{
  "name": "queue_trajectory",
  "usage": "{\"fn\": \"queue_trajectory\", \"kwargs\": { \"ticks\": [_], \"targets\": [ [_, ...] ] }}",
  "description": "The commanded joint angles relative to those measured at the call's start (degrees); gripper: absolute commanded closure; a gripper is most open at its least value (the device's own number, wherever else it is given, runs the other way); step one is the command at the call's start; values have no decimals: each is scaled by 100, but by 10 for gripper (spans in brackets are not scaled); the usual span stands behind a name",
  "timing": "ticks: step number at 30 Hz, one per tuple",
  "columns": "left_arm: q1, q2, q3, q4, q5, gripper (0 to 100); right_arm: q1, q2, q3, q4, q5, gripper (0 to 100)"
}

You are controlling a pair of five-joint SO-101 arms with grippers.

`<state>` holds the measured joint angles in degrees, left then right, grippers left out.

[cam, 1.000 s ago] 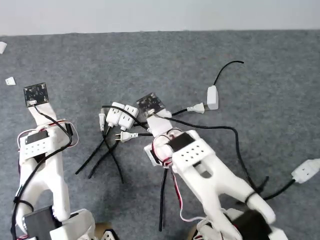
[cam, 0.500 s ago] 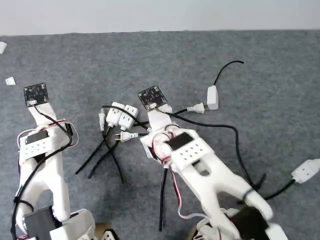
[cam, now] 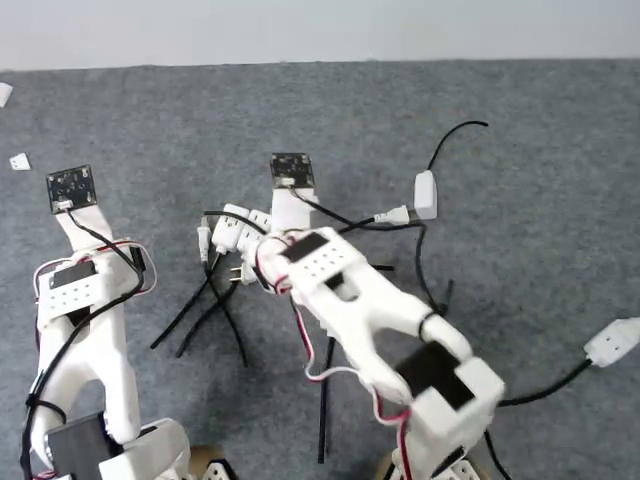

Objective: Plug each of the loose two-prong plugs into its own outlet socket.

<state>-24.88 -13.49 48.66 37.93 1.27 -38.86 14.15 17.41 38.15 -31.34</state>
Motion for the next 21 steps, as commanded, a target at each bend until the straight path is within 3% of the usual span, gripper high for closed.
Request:
{"fn": "queue_trajectory", "kwargs": {
  "ticks": [1, 10, 21],
  "targets": [
    [53, -35, -84, -176, -62, 902, -13, 215, -782, 312, -308, 872],
    [141, -35, -48, -264, -316, 902, -48, -514, -1064, 1455, -378, 872],
    [141, -35, -48, -264, -325, 902, -4, -409, -457, 1024, -712, 872]
  ]
}}
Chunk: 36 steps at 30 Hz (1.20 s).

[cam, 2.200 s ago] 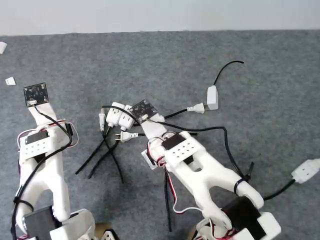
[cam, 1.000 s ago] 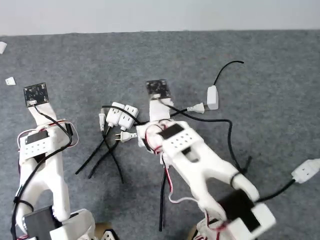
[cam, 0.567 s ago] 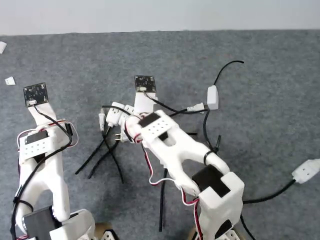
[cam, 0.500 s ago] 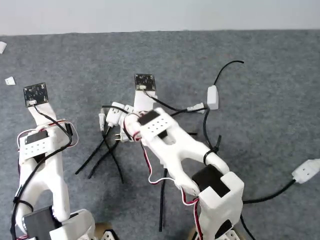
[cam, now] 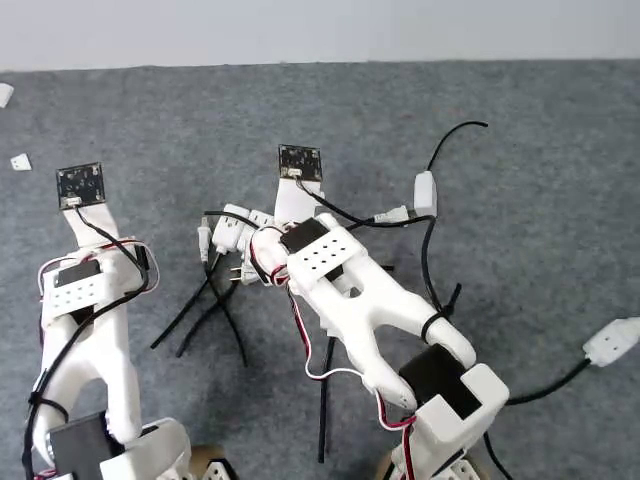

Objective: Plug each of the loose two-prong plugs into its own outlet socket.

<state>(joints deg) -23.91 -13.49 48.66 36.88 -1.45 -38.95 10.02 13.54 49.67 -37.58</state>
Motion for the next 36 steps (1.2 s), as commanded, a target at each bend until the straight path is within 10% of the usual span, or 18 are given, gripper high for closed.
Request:
{"fn": "queue_trajectory", "kwargs": {
  "ticks": [1, 36],
  "targets": [
    [44, -35, -48, -158, -53, 902, 13, 92, -123, -136, -88, 872],
    [44, -35, -40, -158, -62, 902, 470, 681, -668, 127, -501, 757]
  ]
}}
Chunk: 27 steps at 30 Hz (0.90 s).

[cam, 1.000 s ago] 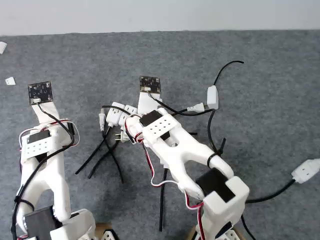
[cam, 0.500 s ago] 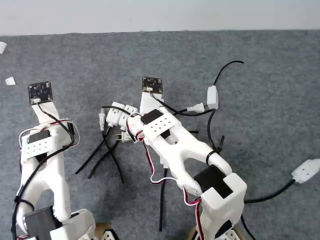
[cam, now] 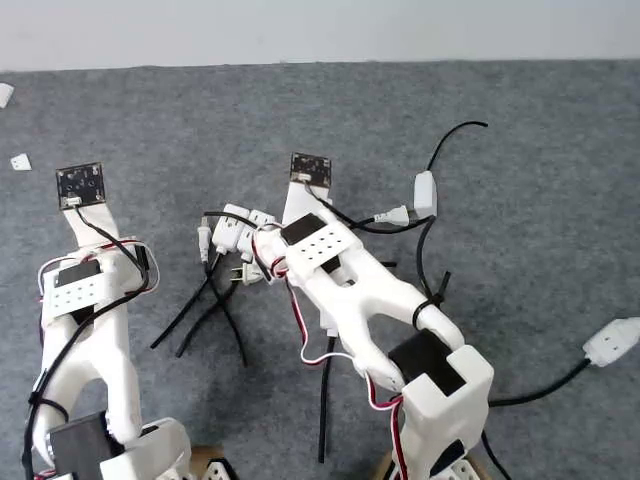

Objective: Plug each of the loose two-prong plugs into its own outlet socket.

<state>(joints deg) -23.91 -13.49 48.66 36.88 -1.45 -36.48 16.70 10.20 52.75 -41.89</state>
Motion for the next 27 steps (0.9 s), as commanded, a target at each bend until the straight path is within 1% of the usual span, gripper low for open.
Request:
{"fn": "queue_trajectory", "kwargs": {
  "ticks": [1, 4, 9, 11, 14, 16, 18, 27],
  "targets": [
    [44, -35, -40, -158, -62, 902, 277, 92, -343, -233, -62, 757],
    [44, -35, -40, -158, -62, 902, 347, 347, -563, -207, -62, 757],
    [44, -35, -40, -158, -62, 902, 382, 840, -1240, 338, -62, 760],
    [44, -35, -40, -158, -62, 902, 391, 1015, -1468, 505, -62, 805],
    [44, -35, -40, -158, -62, 902, 391, 1218, -1749, 699, -62, 924],
    [44, -35, -40, -158, -62, 902, 391, 1305, -1881, 769, 70, 980],
    [44, -35, -40, -158, -62, 902, 391, 1341, -1916, 769, 281, 987],
    [44, -35, -40, -158, -62, 902, 374, 1323, -1925, 769, 343, 990]
  ]
}}
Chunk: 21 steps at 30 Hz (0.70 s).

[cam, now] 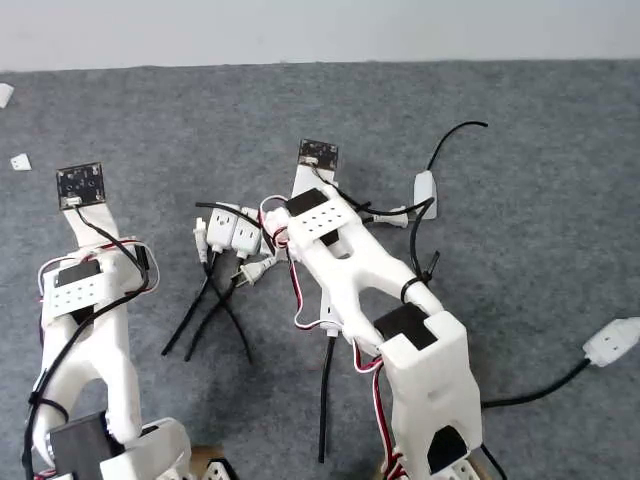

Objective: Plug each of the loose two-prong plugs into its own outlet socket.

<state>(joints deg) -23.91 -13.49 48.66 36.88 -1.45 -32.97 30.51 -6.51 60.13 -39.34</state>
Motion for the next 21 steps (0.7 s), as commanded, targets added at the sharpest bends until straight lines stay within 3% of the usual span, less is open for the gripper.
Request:
{"fn": "queue_trajectory", "kwargs": {
  "ticks": [1, 5, 11, 21],
  "targets": [
    [44, -35, -40, -158, -62, 902, 13, -57, -264, 31, 97, 990],
    [44, -35, -40, -158, -62, 902, -233, -75, -387, 207, 281, 972],
    [44, -35, -40, -158, -62, 902, -602, -48, -747, 435, -141, 827],
    [53, -35, -40, -158, -62, 902, -655, 4, -897, 154, -369, 823]
  ]
}}
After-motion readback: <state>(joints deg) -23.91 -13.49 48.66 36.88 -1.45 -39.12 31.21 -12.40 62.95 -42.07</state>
